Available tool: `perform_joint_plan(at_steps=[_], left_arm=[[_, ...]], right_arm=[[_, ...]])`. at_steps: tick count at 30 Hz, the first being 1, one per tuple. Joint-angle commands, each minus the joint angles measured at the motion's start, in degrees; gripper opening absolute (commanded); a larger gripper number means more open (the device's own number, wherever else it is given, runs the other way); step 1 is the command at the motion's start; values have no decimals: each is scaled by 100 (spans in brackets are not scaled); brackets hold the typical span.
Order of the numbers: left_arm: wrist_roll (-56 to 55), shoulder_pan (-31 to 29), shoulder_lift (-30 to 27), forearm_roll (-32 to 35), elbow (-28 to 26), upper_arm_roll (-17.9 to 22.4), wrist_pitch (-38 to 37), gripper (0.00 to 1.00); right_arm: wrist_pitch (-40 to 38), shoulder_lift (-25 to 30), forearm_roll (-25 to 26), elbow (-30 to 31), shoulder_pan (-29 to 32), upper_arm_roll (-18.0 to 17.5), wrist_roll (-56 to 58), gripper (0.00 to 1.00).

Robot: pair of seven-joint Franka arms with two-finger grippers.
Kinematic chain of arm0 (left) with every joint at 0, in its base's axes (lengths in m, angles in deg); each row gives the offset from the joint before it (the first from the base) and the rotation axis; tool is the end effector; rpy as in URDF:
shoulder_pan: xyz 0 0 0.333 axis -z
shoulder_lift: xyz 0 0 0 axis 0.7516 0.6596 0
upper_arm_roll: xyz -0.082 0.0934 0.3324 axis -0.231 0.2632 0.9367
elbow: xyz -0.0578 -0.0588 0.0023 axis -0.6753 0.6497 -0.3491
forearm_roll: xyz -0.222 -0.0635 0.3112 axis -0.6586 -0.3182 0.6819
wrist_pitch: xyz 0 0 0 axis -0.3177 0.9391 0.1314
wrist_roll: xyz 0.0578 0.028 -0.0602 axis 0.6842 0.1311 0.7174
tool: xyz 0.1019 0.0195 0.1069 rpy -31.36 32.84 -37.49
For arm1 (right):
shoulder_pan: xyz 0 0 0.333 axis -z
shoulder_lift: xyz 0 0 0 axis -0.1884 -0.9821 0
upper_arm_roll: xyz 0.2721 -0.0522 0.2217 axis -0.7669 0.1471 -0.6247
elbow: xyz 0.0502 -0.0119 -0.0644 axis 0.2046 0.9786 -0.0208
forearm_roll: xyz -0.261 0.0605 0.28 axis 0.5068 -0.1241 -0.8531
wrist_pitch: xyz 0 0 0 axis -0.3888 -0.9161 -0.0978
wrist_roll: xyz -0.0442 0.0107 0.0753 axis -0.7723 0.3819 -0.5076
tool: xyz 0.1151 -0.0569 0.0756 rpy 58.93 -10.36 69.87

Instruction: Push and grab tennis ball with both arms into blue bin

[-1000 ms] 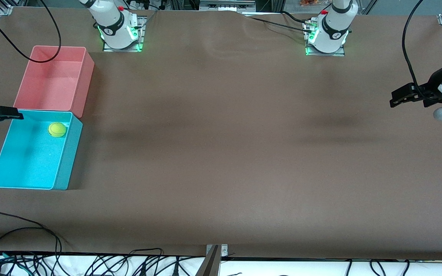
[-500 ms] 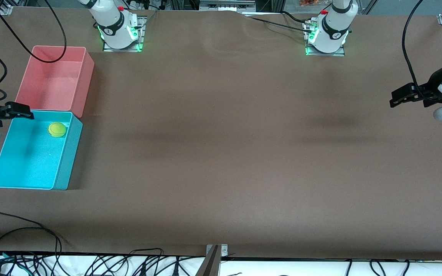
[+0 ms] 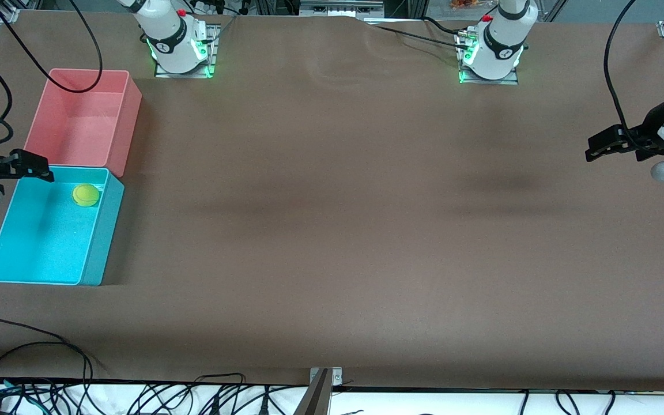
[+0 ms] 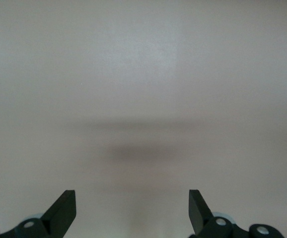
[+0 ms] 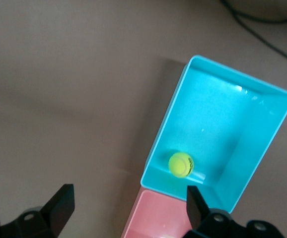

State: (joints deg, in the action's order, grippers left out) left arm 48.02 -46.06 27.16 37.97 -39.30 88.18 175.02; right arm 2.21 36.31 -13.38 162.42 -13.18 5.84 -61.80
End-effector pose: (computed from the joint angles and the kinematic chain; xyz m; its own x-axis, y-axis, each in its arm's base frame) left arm 0.5756 -0.0036 0.5951 0.9945 0.0299 -0.1006 0.0307 -0.9995 0.0068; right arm 0.6343 -0.0451 0.5537 0.9507 0.3052 -0.0541 0.3061 -0.9520 0.0079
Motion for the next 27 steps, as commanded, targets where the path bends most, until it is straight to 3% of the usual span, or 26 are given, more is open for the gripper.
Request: perform_joint_plan(at_steps=[1, 9, 13, 19, 27], left_arm=[[102, 23, -86, -53, -86, 1, -30, 100], [102, 23, -86, -53, -86, 1, -30, 100], [111, 23, -86, -53, -86, 1, -30, 100], [102, 23, -77, -53, -86, 1, -30, 100], [102, 23, -77, -53, -86, 1, -30, 100]], right_arm=[[455, 773, -93, 981, -101, -34, -227, 100], [50, 1309, -66, 1597, -119, -77, -1598, 100], [-284, 1406, -49, 1659, -93, -139, -1625, 100], [-161, 1494, 276, 1808, -57, -253, -1634, 100], [-117, 1573, 417, 1808, 189, -640, -1617, 100]])
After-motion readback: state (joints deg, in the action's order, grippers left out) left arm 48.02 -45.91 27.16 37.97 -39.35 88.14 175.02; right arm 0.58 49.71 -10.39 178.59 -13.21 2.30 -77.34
